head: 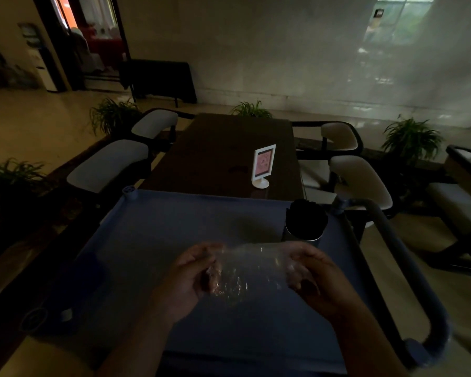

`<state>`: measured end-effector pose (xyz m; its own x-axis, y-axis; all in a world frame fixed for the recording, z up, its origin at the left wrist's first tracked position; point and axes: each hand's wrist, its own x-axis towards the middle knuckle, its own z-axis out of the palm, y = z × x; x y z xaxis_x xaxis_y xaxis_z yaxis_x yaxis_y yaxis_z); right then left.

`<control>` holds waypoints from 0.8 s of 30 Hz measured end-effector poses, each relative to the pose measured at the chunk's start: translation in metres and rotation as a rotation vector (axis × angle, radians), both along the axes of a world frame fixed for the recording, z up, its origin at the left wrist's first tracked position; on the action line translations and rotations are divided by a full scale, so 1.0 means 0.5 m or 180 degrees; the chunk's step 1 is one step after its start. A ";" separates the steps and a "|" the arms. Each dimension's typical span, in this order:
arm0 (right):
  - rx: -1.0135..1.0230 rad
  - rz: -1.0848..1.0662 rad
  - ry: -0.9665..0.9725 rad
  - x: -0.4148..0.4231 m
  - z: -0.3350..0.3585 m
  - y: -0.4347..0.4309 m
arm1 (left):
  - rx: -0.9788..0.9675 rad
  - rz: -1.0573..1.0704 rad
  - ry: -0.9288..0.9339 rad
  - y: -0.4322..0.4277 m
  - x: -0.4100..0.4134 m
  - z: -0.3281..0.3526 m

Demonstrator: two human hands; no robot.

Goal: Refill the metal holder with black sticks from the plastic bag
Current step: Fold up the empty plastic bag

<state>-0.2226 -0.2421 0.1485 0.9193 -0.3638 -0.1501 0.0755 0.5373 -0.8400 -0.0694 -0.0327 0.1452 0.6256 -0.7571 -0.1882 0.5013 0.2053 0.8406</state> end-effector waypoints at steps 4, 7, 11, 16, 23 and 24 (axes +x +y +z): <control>0.0344 -0.0052 0.0018 0.009 0.004 0.004 | 0.0167 0.0256 -0.0063 -0.006 -0.002 0.011; 0.0043 -0.0144 0.0550 0.014 0.006 0.005 | 0.0514 0.0230 -0.0377 0.003 0.001 0.014; -0.0777 -0.0133 0.0525 0.014 -0.006 0.011 | 0.1116 0.0017 -0.1373 0.011 -0.002 0.012; -0.1245 -0.0244 0.0593 0.018 -0.027 0.018 | 0.1139 0.0233 -0.1736 0.013 -0.002 -0.008; -0.1881 -0.0521 0.0719 0.034 -0.047 0.035 | 0.1248 0.0176 -0.1756 0.027 -0.002 -0.031; -0.2086 -0.0522 0.0750 0.036 -0.048 0.038 | 0.1414 0.0064 -0.2005 0.030 0.000 -0.035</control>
